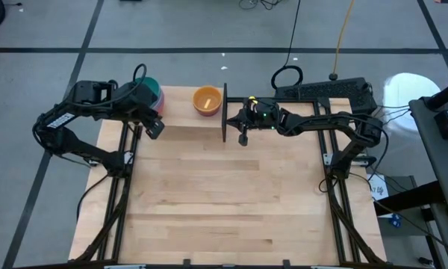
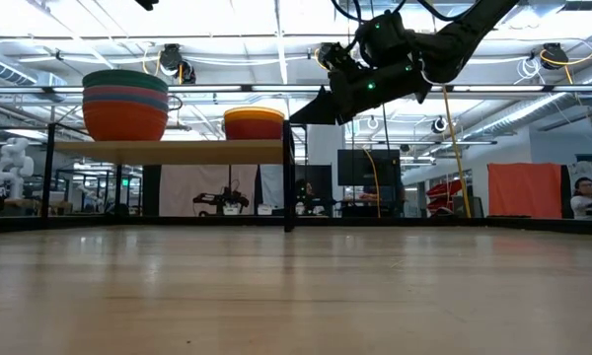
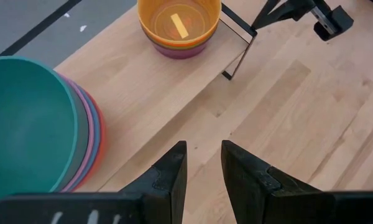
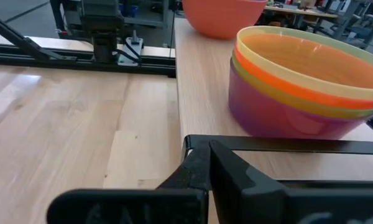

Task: Place and stack bowls onto a shelf
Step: Return to Home Position

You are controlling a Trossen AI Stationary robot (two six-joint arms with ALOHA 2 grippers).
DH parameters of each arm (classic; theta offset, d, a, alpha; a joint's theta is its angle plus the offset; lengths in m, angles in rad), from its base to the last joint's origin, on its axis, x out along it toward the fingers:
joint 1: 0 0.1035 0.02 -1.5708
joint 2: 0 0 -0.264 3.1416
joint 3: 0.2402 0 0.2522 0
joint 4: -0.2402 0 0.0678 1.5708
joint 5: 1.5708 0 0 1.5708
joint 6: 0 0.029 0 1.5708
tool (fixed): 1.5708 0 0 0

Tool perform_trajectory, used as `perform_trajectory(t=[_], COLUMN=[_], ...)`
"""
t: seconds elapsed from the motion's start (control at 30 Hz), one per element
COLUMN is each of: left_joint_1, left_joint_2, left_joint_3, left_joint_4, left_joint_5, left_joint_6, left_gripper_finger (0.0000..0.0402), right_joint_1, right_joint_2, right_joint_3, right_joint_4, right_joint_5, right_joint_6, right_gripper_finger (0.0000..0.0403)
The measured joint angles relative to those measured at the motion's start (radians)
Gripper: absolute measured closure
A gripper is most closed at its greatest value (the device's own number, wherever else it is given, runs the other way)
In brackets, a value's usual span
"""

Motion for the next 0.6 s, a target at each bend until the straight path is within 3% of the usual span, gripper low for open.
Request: perform_trajectory(t=[0.3,0.6], left_joint_1=[0.000,-0.003], left_joint_2=[0.000,-0.070], left_joint_3=[0.000,0.000], left_joint_4=[0.000,0.003], left_joint_5=[-0.001,-0.008], left_joint_6=[0.037,0.052], left_gripper_finger=[0.0298,0.0298], right_joint_1=[-0.003,-0.009], right_joint_2=[-0.032,-0.378], right_joint_3=[0.000,0.002], right_joint_4=[-0.024,-0.275], right_joint_5=[0.002,0.004], right_joint_6=[0.011,-0.055], right_gripper_finger=[0.0403,0.0403])
